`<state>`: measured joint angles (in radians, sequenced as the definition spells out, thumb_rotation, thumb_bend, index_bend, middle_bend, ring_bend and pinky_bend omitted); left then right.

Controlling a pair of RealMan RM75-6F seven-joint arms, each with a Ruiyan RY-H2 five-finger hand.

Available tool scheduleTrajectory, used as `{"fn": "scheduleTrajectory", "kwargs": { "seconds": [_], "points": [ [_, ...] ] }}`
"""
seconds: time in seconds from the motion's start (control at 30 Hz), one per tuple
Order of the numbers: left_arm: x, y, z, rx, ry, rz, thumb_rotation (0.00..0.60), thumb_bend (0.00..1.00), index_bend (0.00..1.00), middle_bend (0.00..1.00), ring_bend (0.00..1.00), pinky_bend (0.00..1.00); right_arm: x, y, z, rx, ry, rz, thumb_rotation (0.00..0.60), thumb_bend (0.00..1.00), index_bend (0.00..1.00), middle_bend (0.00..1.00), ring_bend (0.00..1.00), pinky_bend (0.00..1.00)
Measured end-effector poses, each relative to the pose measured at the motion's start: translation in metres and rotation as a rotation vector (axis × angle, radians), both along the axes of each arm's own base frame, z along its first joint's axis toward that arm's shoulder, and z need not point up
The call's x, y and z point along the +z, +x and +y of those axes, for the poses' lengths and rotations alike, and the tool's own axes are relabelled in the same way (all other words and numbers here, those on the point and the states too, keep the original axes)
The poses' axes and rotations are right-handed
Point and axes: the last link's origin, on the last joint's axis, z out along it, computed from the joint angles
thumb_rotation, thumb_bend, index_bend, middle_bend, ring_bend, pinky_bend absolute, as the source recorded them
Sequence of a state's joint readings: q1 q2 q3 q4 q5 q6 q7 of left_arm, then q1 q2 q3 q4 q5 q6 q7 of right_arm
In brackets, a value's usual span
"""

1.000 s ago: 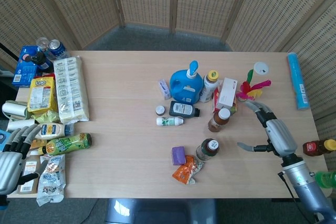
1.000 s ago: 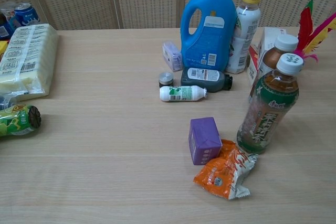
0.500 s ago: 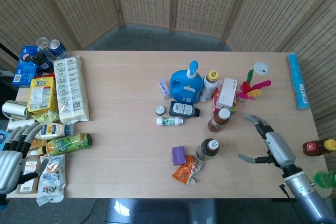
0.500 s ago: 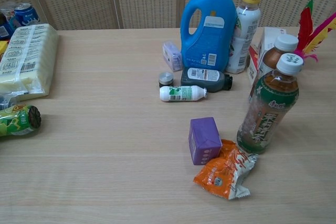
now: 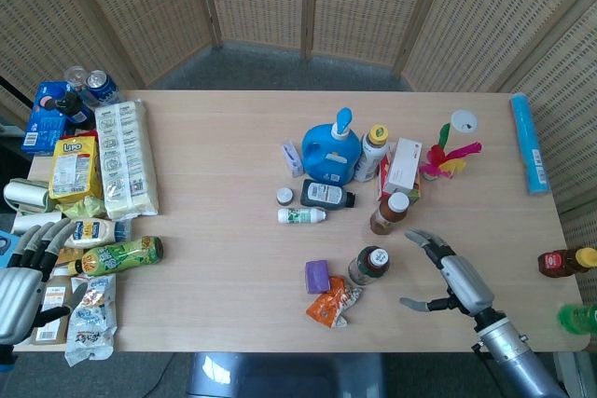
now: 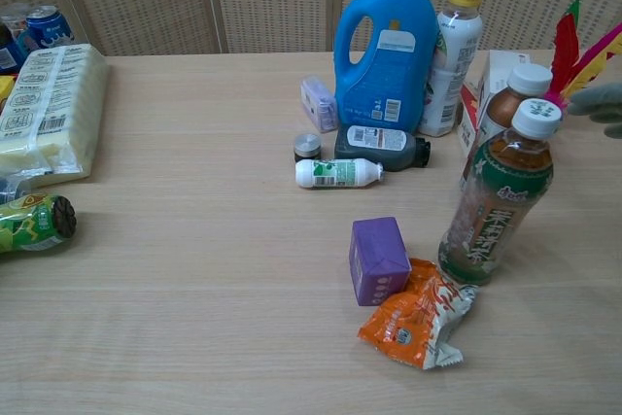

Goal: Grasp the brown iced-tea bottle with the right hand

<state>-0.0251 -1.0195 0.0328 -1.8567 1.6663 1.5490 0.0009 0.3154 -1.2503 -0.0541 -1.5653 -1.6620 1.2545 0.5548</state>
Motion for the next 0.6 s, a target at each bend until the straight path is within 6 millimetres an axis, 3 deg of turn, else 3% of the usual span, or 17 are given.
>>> {"fn": "scheduleTrajectory", "kwargs": {
  "seconds": [0.6],
  "points": [
    [0.003, -0.003, -0.004, 0.011, 0.009, 0.009, 0.6, 0.38, 0.0, 0.0, 0.0, 0.0, -0.029, 0.007, -0.012, 0.02, 0.052, -0.025, 0.406, 0.12, 0.0, 0.03, 0.0, 0.0]
  ]
}}
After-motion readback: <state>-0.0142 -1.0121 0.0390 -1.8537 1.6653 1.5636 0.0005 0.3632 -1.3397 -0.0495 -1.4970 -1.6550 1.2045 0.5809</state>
